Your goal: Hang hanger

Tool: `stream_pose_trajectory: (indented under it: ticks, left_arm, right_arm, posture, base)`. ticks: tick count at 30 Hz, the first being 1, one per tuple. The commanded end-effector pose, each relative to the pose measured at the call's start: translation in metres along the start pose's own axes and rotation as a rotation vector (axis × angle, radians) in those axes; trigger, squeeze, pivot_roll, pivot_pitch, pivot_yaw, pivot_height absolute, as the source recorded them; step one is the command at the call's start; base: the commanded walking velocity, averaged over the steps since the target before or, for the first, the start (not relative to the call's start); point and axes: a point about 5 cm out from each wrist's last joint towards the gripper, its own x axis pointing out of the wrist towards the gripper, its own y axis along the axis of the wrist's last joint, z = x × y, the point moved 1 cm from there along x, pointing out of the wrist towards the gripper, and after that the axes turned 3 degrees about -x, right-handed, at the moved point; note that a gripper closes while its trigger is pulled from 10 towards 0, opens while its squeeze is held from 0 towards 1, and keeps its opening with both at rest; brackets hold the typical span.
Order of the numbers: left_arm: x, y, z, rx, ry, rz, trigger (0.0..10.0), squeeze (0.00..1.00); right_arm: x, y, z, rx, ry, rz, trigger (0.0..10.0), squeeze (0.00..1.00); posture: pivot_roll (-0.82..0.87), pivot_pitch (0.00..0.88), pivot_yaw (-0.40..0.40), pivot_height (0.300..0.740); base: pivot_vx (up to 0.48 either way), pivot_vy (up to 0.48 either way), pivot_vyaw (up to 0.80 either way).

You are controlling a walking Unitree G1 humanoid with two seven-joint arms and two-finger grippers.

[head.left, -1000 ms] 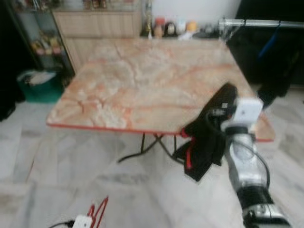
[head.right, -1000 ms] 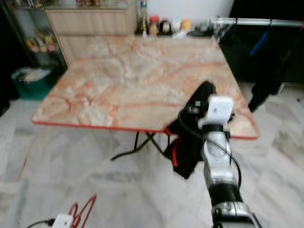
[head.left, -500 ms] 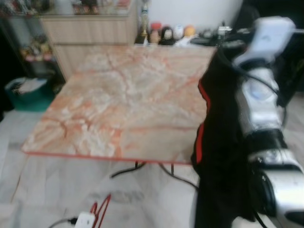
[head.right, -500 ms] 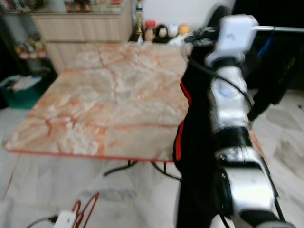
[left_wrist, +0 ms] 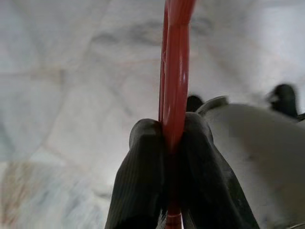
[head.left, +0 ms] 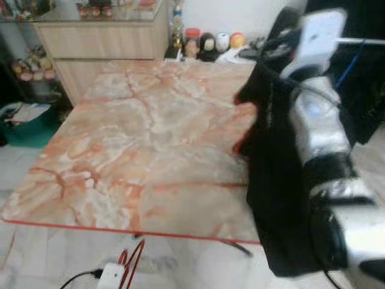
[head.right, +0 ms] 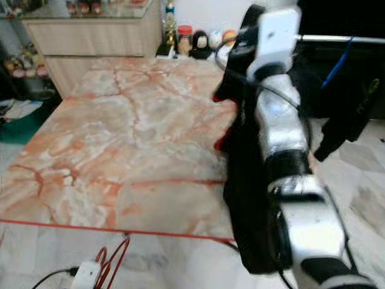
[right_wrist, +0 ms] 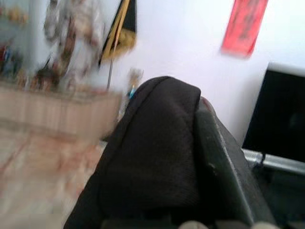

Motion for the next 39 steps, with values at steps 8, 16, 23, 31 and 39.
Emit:
stream_pose_trajectory:
  ticks: [8, 16, 23, 31, 39]
  left_arm:
    - [-0.002, -0.014, 0.007, 0.016, -0.042, -0.058, 10.0, 0.00]
    - [-0.007, -0.026, -0.011, 0.018, -0.012, -0.076, 10.0, 0.00]
    - [-0.008, -0.030, -0.009, 0.023, -0.017, -0.078, 10.0, 0.00]
    - [-0.005, -0.031, 0.010, 0.034, -0.029, -0.086, 10.0, 0.00]
    - [-0.007, -0.037, 0.007, 0.037, -0.028, -0.100, 10.0, 0.00]
  right_arm:
    - [-0.046, -0.072, -0.004, 0.042, 0.002, -0.268, 10.0, 0.00]
    - [-0.109, -0.104, 0.006, 0.045, -0.135, -0.411, 10.0, 0.00]
    - [-0.143, -0.112, -0.005, 0.098, -0.110, -0.475, 10.0, 0.00]
    - [-0.168, -0.097, -0.006, 0.138, -0.129, -0.477, 10.0, 1.00]
    - [-0.188, -0.099, -0.013, 0.133, -0.107, -0.525, 10.0, 1.00]
  posture:
    - [-0.10, 0.000, 0.021, 0.727]
    - [-0.09, 0.000, -0.007, 0.727]
    - [-0.09, 0.000, -0.010, 0.727]
    - [-0.10, 0.000, -0.019, 0.727]
    - [-0.11, 0.000, -0.017, 0.727]
  base:
    - [0.000, 0.000, 0.00]
    - [0.000, 0.000, 0.00]
    - [0.000, 0.000, 0.00]
    - [0.000, 0.000, 0.00]
    - [0.000, 0.000, 0.00]
